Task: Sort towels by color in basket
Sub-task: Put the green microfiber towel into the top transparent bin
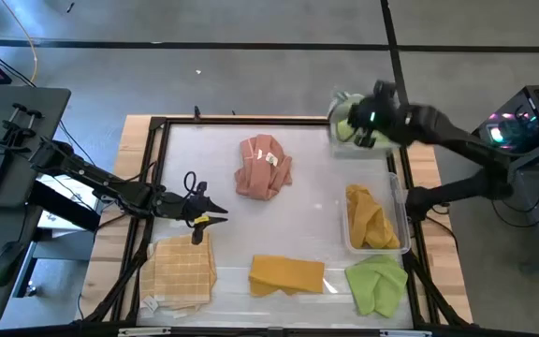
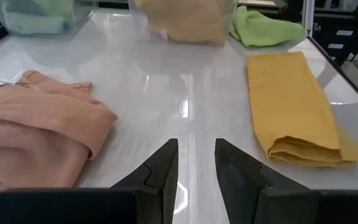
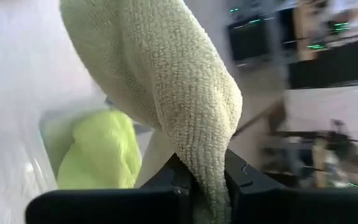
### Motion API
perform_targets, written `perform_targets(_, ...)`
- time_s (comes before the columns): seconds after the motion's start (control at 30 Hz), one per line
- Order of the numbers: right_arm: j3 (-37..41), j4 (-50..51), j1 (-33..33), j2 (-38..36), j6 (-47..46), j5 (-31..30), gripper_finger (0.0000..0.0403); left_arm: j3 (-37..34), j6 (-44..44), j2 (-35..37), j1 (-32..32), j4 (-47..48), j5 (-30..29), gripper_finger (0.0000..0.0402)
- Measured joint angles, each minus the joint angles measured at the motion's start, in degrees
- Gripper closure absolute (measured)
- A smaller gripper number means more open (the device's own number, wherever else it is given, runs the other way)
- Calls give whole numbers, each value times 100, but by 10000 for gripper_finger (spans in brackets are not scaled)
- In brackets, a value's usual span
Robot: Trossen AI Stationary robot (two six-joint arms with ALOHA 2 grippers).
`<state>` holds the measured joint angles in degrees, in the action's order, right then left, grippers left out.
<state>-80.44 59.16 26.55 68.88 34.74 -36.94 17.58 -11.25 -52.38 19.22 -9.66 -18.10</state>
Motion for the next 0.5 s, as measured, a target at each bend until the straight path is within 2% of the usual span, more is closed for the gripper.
perform_targets(0.1,2,114,1240,117,452,1283,384,0,33,0,0,-61,-7,307)
perform_targets(0.2,4,276,2025,433,497,1768,384,0,44,0,-4,-100,-76,307)
perform_targets(0.37,4,151,2546,1187,704,2432,384,0,50,0,-7,-95,-112,307)
perform_targets(0.5,4,402,2678,1879,780,2515,384,0,-11,0,-7,-95,-116,307)
